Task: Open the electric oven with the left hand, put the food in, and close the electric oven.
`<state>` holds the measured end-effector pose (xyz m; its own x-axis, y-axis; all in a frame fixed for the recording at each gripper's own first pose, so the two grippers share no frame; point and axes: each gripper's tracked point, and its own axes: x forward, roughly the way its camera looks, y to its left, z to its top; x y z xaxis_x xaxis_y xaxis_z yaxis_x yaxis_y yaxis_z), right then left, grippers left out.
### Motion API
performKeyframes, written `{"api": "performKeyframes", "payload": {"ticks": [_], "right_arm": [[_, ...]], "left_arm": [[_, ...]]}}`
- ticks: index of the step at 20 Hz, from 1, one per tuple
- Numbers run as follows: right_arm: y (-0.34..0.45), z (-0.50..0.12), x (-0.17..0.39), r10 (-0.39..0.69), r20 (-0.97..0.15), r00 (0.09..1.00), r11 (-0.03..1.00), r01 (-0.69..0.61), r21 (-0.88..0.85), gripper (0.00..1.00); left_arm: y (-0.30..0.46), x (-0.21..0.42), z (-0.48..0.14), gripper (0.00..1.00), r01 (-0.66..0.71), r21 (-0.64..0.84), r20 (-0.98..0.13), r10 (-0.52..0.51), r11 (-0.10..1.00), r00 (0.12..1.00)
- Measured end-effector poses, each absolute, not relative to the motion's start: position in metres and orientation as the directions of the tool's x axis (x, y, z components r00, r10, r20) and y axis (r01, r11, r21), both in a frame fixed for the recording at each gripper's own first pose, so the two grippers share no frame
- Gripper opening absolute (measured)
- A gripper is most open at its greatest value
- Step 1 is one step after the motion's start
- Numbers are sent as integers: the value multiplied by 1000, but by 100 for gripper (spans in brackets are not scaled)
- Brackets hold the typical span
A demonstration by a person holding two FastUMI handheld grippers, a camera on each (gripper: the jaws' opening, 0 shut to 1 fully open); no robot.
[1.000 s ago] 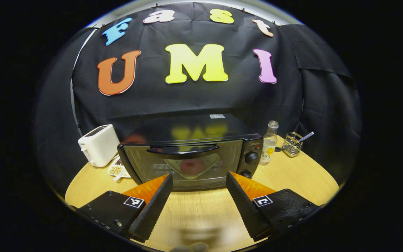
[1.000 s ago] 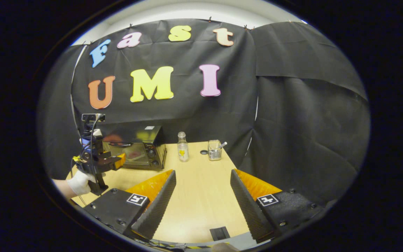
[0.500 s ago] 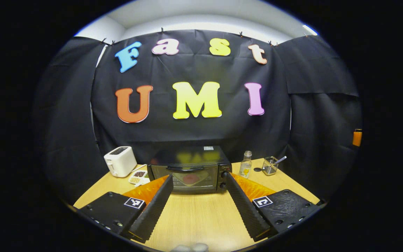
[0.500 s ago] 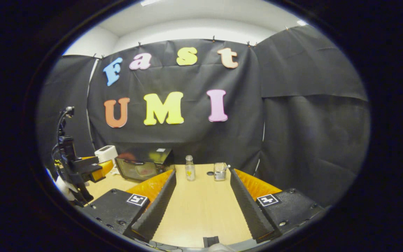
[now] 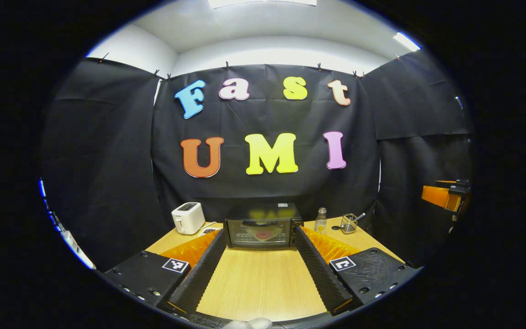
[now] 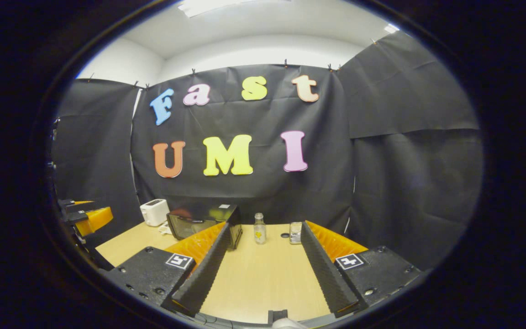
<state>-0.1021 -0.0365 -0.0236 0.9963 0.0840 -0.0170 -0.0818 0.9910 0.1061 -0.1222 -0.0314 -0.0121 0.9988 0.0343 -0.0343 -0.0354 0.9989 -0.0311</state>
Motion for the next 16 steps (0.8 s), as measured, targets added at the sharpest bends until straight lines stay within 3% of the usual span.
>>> {"api": "performKeyframes", "payload": {"ticks": [7, 11, 16], "right_arm": [[-29, -21, -105, 19, -21, 1000, 997, -17, 79, 99], [-31, -13, -107, -38, 1, 999, 995, 38, 97, 99], [-41, -13, -104, -40, -5, 999, 993, 40, 109, 99]], "left_arm": [[-24, -112, 15, 96, 30, -116, 10, -29, 993, 1000], [-29, -105, 18, 97, 89, -78, 24, -88, 993, 996], [-31, -96, 23, 97, 67, -67, 20, -66, 995, 998]]}}
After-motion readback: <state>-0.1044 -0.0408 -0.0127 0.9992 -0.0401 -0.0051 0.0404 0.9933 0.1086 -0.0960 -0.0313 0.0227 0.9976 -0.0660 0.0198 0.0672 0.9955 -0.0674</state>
